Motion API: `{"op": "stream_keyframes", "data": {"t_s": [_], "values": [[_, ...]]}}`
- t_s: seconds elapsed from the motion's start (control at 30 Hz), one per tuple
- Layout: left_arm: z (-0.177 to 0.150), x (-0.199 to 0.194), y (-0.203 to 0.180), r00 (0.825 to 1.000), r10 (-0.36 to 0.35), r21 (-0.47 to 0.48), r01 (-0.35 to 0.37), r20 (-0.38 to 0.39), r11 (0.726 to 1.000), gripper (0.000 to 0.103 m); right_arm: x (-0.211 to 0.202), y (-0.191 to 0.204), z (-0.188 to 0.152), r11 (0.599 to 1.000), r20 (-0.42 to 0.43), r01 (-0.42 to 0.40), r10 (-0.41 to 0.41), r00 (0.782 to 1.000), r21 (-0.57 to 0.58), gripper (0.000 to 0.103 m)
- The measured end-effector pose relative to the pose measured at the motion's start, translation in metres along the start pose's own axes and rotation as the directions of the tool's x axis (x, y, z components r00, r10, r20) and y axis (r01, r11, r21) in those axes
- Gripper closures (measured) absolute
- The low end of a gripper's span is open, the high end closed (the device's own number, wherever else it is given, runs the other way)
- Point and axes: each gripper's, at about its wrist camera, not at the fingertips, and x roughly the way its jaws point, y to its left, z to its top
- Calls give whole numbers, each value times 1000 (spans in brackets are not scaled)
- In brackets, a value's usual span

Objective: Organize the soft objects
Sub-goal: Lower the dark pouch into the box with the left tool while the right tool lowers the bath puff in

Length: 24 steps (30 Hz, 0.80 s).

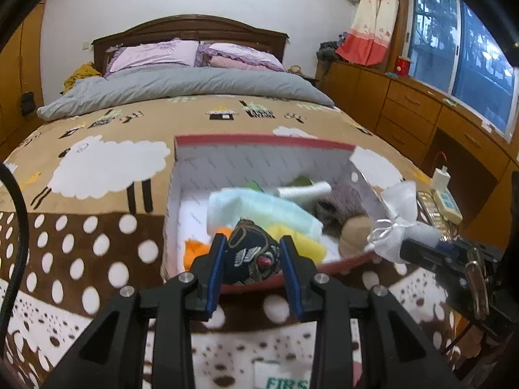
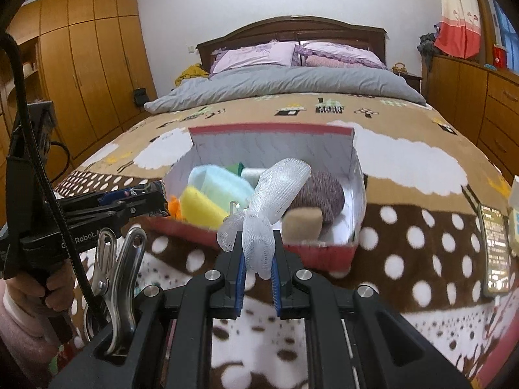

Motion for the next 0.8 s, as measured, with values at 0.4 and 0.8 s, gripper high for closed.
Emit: {"op": "stream_keyframes", "data": {"t_s": [0.4, 0.8], "values": [[23, 29, 12, 999, 39, -10, -39, 20, 999, 68, 30, 1, 23, 1000, 0, -8, 8, 1000, -8, 89], [12, 72, 22, 997, 49, -32, -51, -65, 998, 68, 77, -12, 15, 999, -85, -15, 17, 996, 35, 89]]}}
